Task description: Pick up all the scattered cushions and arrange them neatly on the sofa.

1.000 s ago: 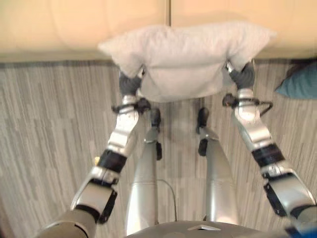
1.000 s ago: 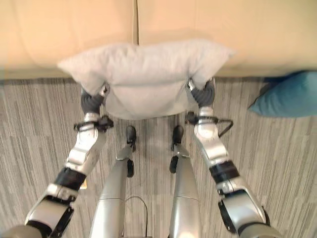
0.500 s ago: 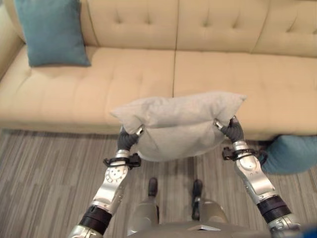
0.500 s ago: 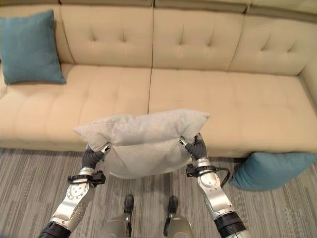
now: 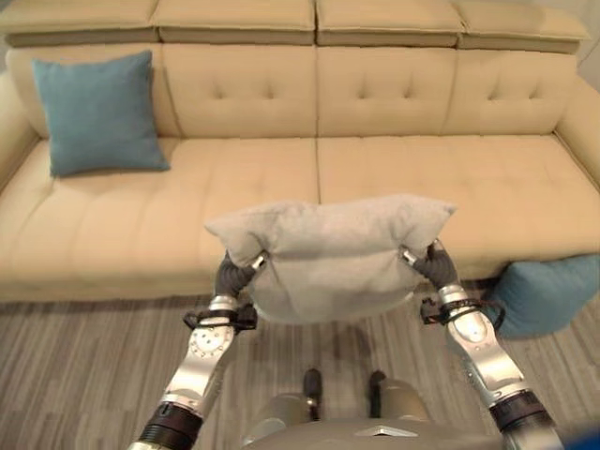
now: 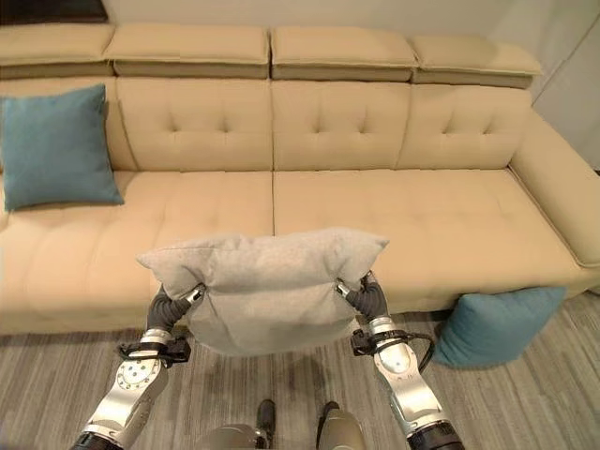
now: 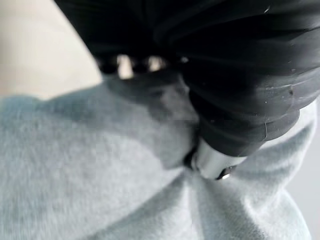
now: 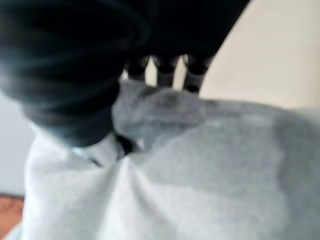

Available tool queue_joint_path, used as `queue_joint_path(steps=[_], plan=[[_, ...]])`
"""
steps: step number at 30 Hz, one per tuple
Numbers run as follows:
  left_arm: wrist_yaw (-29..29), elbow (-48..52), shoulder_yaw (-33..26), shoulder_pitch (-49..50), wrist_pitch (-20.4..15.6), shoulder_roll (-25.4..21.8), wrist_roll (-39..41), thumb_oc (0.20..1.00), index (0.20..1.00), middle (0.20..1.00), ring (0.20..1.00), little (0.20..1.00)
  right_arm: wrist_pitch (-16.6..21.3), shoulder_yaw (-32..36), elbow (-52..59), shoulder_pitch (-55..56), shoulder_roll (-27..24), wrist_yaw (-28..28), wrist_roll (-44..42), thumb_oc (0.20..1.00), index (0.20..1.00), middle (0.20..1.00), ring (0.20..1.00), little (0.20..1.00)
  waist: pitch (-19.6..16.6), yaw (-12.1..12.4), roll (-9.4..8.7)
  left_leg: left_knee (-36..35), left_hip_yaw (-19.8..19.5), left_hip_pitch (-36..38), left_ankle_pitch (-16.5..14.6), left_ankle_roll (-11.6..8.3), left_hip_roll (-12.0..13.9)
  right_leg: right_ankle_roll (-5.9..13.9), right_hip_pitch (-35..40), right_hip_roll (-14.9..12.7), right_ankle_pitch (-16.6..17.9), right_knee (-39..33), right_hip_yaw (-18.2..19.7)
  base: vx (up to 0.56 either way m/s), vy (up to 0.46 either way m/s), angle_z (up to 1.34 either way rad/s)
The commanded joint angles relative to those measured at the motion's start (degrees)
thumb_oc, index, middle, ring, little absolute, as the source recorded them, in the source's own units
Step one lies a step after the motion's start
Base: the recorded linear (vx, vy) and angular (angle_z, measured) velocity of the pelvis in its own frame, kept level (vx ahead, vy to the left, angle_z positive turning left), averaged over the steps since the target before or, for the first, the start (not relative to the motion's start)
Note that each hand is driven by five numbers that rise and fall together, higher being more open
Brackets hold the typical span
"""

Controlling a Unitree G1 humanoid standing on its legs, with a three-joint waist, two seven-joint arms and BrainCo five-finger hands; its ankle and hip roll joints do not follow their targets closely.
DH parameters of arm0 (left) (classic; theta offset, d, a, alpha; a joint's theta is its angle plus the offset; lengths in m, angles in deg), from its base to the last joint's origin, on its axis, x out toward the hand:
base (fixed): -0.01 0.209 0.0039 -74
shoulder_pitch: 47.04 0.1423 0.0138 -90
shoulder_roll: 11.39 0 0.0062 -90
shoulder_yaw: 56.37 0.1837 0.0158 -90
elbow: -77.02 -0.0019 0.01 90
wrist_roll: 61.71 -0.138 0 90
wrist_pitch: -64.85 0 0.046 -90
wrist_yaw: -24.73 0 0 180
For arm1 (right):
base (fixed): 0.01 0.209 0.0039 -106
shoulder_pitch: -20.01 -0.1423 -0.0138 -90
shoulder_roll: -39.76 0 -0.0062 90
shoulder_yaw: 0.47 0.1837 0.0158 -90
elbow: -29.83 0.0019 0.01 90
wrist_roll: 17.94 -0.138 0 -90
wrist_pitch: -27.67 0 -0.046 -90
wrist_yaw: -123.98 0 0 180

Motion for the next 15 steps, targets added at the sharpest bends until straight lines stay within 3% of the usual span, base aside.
queue_joint_path(steps=[1,3,4,5,6,7,8,9,12,15], plan=[[0.6,7.2,0.5,-3.3,-5.4,-0.8,-1.4,0.2,0.2,0.2,0.2,0.2,5.3,1.5,5.1,-6.6,-0.5,0.3,0.6,0.2,0.2,0.2,0.2,0.2,-1.5,-1.4,-3.8,-1.9,-2.5,7.2,-6.7,-5.6,0.5,1.41,4.2,-0.8,5.9,-11.3,-1.6,0.12,-0.177,1.06],[1.7,7.3,0.5,-2.2,-5.5,-0.1,-0.6,0.2,0.2,0.2,0.2,0.2,5.0,2.5,6.1,-4.7,-1.2,0.2,0.9,0.2,0.2,0.2,0.2,0.2,-2.1,-2.1,-3.88,-0.6,-3.9,8.0,-7.6,-7.11,1.0,0.24,6.0,-0.8,4.9,-11.5,-2.8,0.23,-0.237,1.39],[2.4,7.3,1.1,-2.0,-5.3,0.1,-0.3,0.2,0.2,0.2,0.2,0.2,5.2,3.4,6.7,-3.2,-1.9,0.0,0.8,0.2,0.2,0.2,0.2,0.2,-1.9,-2.7,-4.14,3.4,-3.9,7.1,-7.6,-8.69,1.3,-0.51,8.0,-0.9,4.4,-12.2,-3.8,0.22,-0.23,1.41],[2.5,7.3,1.1,-2.0,-5.2,0.2,-0.3,0.2,0.2,0.2,0.2,0.2,5.2,3.5,6.7,-3.1,-2.0,0.0,0.8,0.2,0.2,0.2,0.2,0.2,-1.9,-2.8,-4.09,3.7,-4.0,7.0,-7.7,-8.7,1.3,-0.52,8.0,-0.9,4.4,-12.2,-3.9,0.13,-0.241,1.28],[2.9,7.7,1.6,-2.3,-5.1,0.3,0.3,0.2,0.2,0.2,0.2,0.2,5.1,4.1,7.0,-2.3,-2.9,0.4,0.7,0.2,0.2,0.2,0.2,0.2,-0.9,-3.3,-4.68,13.4,-1.0,1.8,-5.6,-10.17,2.4,-1.63,10.2,-1.5,4.1,-13.2,-5.6,0.03,-0.117,0.96],[2.9,7.7,1.6,-2.3,-5.1,0.3,0.3,0.2,0.2,0.2,0.2,0.2,5.1,4.1,7.0,-2.3,-2.9,0.4,0.7,0.2,0.2,0.2,0.2,0.2,-0.9,-3.3,-4.62,13.7,-1.1,1.6,-5.8,-10.18,2.4,-1.64,10.2,-1.5,4.1,-13.2,-5.6,0.1,-0.157,0.9],[3.2,7.8,1.9,-2.6,-4.9,0.1,0.4,0.2,0.2,0.2,0.2,0.2,5.1,4.2,7.0,-2.4,-3.1,0.5,0.5,0.2,0.2,0.2,0.2,0.2,-0.7,-3.2,-4.87,14.7,2.3,-0.9,-5.6,-9.5,4.0,-1.95,11.6,-1.9,3.6,-14.2,-6.7,0.1,-0.056,0.53],[3.3,7.7,1.9,-2.5,-4.7,-0.1,0.2,0.2,0.2,0.2,0.2,0.2,5.0,4.2,6.9,-2.7,-3.1,0.5,0.5,0.2,0.2,0.2,0.2,0.2,-1.0,-3.0,-5.05,13.0,3.6,-1.3,-6.9,-8.84,4.2,-1.86,12.0,-2.0,3.6,-14.7,-6.9,0.21,-0.071,0.42],[2.6,7.6,1.9,-2.9,-3.8,-0.5,-0.9,0.2,0.2,0.2,0.2,0.2,4.8,4.3,7.0,-3.3,-2.7,1.1,0.2,0.2,0.2,0.2,0.2,0.2,-1.9,-1.8,-5.14,6.1,5.7,-5.3,-2.5,-8.41,3.5,-1.4,14.9,-1.3,3.1,-17.3,-7.0,0.17,-0.007,0.18],[2.7,8.4,1.6,-2.7,-3.7,-0.1,-0.9,0.2,0.2,0.2,0.2,0.2,4.6,4.1,7.3,-3.6,-2.1,1.0,0.5,0.2,0.2,0.2,0.2,0.2,-2.5,-1.2,-4.43,3.8,5.4,-4.9,-1.6,-8.1,3.2,-1.33,15.9,-0.8,2.0,-16.9,-5.5,0.15,0.121,-0.23]])
